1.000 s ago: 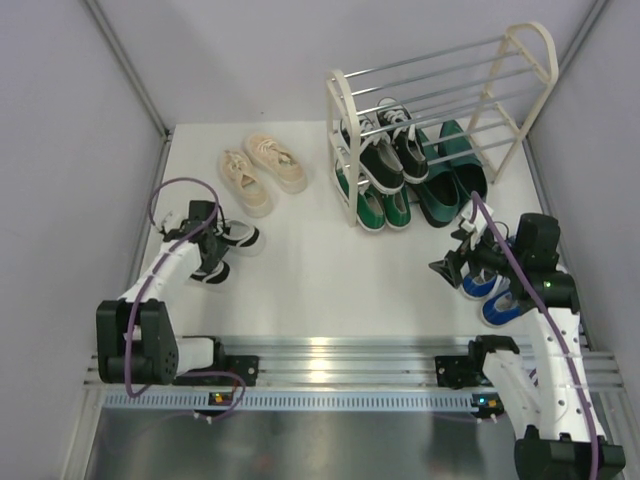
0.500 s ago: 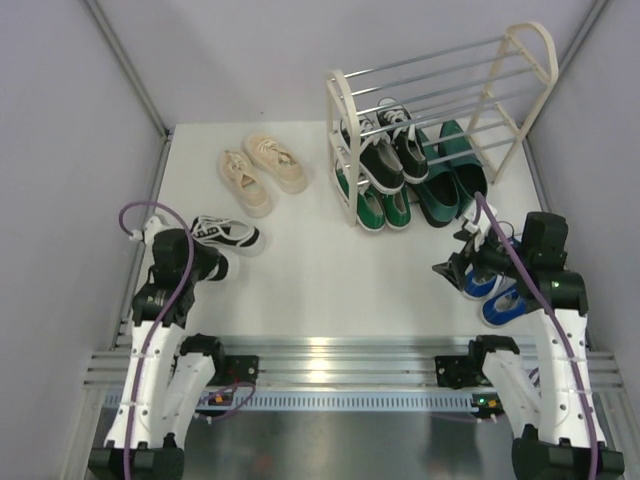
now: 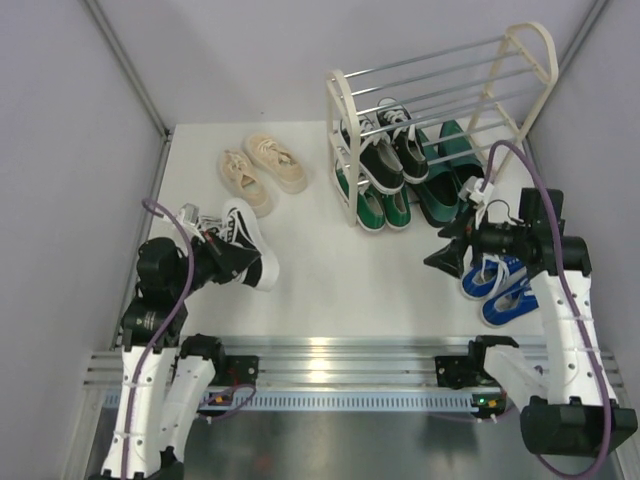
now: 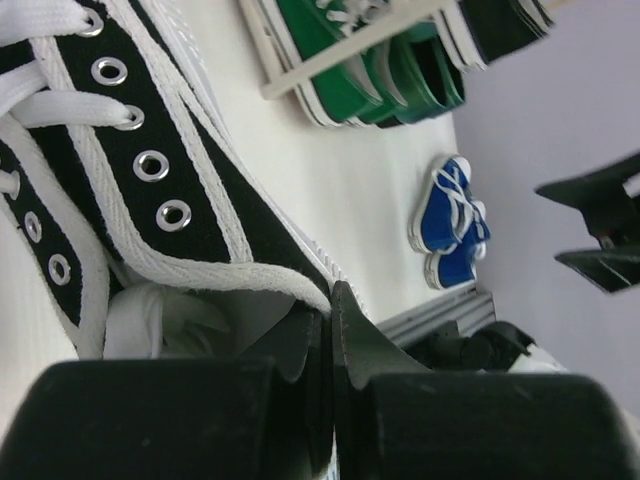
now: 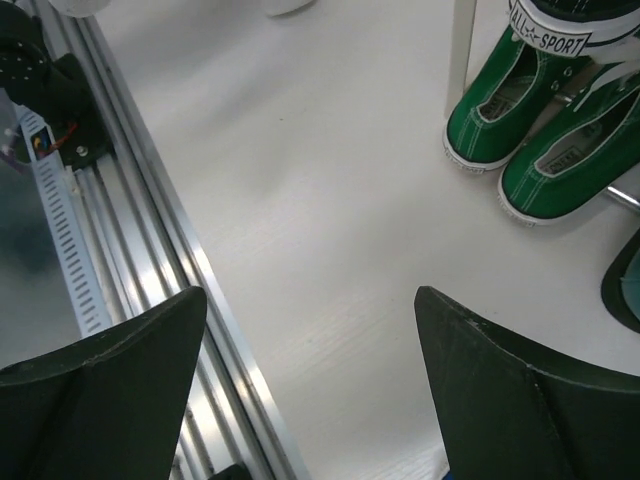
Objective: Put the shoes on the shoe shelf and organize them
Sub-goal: Pick up the shoe at the center of the board.
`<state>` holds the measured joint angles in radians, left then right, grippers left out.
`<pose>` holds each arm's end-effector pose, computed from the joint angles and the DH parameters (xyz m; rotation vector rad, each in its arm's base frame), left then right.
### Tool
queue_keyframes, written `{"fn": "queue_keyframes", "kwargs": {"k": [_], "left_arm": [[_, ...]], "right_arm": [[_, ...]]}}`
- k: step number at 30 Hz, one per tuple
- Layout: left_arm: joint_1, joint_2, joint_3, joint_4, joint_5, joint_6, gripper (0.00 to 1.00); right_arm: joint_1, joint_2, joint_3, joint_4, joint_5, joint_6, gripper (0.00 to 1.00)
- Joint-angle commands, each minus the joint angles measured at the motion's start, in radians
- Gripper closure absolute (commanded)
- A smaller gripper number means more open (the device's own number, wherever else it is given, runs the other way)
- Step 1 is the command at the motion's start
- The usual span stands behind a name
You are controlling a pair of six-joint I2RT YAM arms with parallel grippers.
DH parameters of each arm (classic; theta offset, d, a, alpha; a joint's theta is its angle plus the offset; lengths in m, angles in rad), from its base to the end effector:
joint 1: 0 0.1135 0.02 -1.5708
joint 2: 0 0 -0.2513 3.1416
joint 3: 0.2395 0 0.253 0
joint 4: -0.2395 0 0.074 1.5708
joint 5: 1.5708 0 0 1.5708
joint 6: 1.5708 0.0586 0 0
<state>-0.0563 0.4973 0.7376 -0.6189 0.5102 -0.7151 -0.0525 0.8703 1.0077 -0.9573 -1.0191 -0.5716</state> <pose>0.1380 -0.0364 0.3039 -0.3125 2.0096 -0.9950 0.1671 0.0412 0.3222 -0.9454 1.8323 0.8271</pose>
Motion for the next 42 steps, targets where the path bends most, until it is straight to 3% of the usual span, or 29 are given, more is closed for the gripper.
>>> {"fn": "queue_keyframes", "kwargs": {"k": [1,9,14,17,18,21,22,25,30,34,42], "left_arm": [[-0.004,-0.034,0.071,0.133,0.160,0.043,1.00],[-0.033,0.049,0.140,0.171,0.208,0.054,1.00],[-0.105,0.129,0.167,0.173,0.150,0.085,1.00],[-0.284,0.174,0.181,0.189,-0.025,0.101,1.00],[-0.430,0.191,0.186,0.194,-0.089,0.115,1.00],[-0.670,0.266,0.221,0.194,-0.345,0.160,1.00],[-0.806,0.299,0.230,0.193,-0.407,0.170,1.00],[-0.978,0.360,0.256,0.193,-0.498,0.181,1.00],[-1.122,0.444,0.302,0.215,-0.590,0.183,1.00],[-1.217,0.553,0.339,0.310,-0.625,0.190,1.00],[-1.261,0.714,0.399,0.525,-0.642,0.206,1.00]], "right_arm": [[0.020,0.041,0.049,0.025,-0.072,0.107,0.15],[0.020,0.090,0.091,0.034,-0.039,0.136,0.14],[0.022,0.070,0.072,0.061,-0.019,0.153,0.14],[0.022,0.065,0.063,0.071,-0.010,0.161,0.13],[0.022,0.065,0.062,0.069,-0.007,0.161,0.13],[0.020,0.065,0.063,0.068,0.008,0.165,0.13],[0.020,0.062,0.063,0.068,0.011,0.168,0.13],[0.019,0.052,0.051,0.089,0.051,0.206,0.13],[0.014,0.044,0.032,0.195,0.161,0.464,0.11],[0.016,0.038,-0.007,0.259,0.218,0.729,0.01],[0.032,0.067,-0.064,0.302,0.154,0.935,0.01]]}}
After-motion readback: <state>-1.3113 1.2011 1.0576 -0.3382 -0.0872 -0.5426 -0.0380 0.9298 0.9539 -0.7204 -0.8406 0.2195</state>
